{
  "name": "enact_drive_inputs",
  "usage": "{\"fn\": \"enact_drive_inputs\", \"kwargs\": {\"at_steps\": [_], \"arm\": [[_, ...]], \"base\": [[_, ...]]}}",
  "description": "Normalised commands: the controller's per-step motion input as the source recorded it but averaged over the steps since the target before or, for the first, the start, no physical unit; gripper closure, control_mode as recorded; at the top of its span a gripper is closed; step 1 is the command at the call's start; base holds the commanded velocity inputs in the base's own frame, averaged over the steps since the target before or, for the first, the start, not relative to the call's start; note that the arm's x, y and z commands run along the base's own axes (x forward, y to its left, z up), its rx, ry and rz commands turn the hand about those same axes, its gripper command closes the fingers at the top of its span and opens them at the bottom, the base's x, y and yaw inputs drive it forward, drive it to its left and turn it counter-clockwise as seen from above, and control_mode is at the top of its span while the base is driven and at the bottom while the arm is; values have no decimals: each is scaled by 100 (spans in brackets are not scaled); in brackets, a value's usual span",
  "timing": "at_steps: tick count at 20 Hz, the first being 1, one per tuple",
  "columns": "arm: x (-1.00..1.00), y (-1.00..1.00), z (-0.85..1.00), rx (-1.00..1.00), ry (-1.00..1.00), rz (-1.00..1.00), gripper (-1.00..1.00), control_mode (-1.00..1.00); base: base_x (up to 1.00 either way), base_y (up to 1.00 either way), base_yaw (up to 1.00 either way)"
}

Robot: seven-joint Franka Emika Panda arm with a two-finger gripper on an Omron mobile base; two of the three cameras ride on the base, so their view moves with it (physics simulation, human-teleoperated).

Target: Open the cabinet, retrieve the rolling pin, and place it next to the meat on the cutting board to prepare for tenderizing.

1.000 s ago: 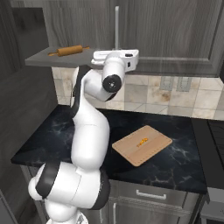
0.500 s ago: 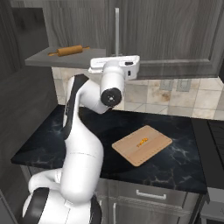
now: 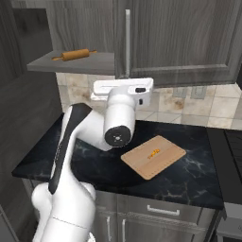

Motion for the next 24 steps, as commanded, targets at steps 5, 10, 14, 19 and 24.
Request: {"fn": "enact_drive_inputs", "kwargs": {"at_steps": [5, 10, 14, 19, 24], "arm": [[-88, -17, -13, 0, 1, 0, 100, -100], [-82, 8, -20, -2, -1, 1, -100, -100], [-68, 44, -6, -11, -14, 11, -100, -100], [-28, 50, 0, -14, -17, 3, -100, -100], [0, 45, 6, -18, -12, 0, -100, -100]], "base": [[0, 0, 0], [0, 0, 0], [0, 0, 0], [0, 0, 0], [0, 0, 0]]}}
